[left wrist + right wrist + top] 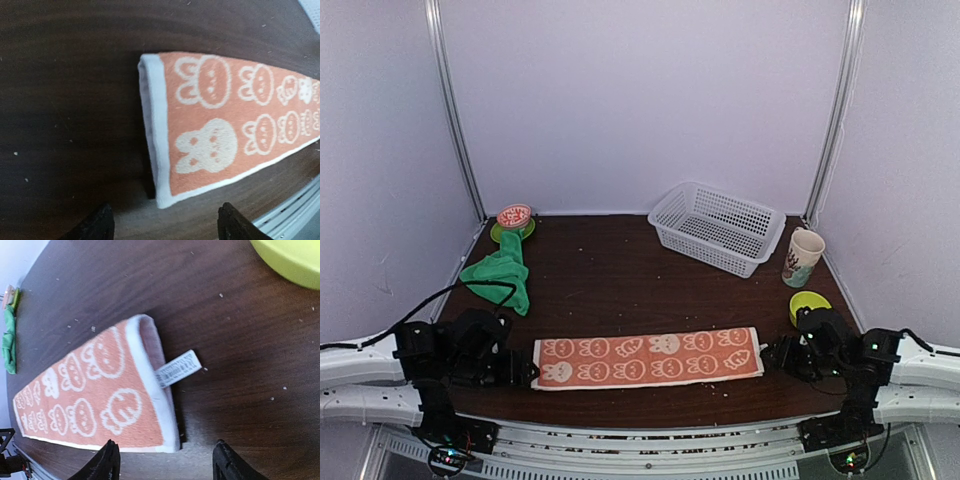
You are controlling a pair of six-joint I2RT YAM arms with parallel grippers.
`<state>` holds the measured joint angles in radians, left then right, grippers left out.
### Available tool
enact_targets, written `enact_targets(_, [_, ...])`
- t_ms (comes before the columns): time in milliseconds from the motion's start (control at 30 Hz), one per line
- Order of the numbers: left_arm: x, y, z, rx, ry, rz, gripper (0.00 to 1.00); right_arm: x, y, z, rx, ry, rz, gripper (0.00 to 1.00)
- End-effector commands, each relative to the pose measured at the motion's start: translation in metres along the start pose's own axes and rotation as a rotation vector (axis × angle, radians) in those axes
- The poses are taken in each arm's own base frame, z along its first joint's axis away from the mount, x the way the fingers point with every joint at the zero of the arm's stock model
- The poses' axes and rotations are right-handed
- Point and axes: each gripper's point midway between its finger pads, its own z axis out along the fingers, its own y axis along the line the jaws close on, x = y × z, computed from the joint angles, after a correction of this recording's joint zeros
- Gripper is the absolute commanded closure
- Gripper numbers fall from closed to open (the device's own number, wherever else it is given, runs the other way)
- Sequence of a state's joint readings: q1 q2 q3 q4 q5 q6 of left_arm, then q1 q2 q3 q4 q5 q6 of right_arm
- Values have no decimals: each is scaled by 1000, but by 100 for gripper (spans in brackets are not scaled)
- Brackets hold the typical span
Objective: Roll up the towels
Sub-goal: Adjust the towel at the center of the board, then pick up the towel from the center of the board.
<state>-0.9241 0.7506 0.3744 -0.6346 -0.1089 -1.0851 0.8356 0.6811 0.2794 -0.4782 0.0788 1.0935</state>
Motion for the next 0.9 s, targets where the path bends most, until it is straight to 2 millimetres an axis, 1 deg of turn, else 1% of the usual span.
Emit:
enact_targets(0, [-33,-28,-48,99,-113,26,28,-23,41,-22,-123,-63,-46,40])
enact_targets(33, [-44,-40,-53,137,-153,30,30,-25,55,-21,-173,-58,-54,42])
enact_targets(67, [-54,-54,-55,182,-192,42,34,-24,64,-15,-190,-45,-60,44])
enact_targets(100, [-64,-67,-53,214,-222,59,39,-25,72,-11,-206,-41,-61,47])
enact_targets(133, [-72,-78,-48,235,-242,63,47,-26,79,-5,-210,-41,-63,50])
enact_targets(200, [-85,-97,-27,242,-253,83,65,-35,86,6,-180,-72,-58,54])
enact_targets(233, [-92,-100,-16,219,-248,78,76,-41,89,10,-166,-93,-56,55])
enact_targets(267, [-98,-104,-3,202,-233,87,85,-48,94,14,-162,-120,-51,56])
enact_targets(300, [-103,-106,10,180,-221,91,92,-53,99,19,-161,-141,-45,57])
enact_targets(333, [-108,-105,21,153,-217,87,96,-58,104,22,-162,-159,-41,57])
enact_targets(367, [-110,-103,33,140,-204,78,98,-63,107,26,-154,-176,-38,57])
enact_targets(433, [-111,-96,51,129,-171,45,100,-68,102,37,-101,-174,-19,58])
enact_targets(533, [-104,-80,73,96,-133,19,100,-69,85,55,-46,-163,17,59])
enact_targets(633, [-88,-63,90,51,-75,16,100,-59,62,74,8,-106,54,60])
enact_targets(700, [-78,-55,98,41,-43,14,100,-49,47,84,36,-72,70,60])
enact_targets(800, [-68,-45,105,25,-21,11,100,-44,35,90,66,-59,81,60])
enact_targets(867, [-66,-41,107,19,-18,9,100,-44,32,91,73,-52,85,61])
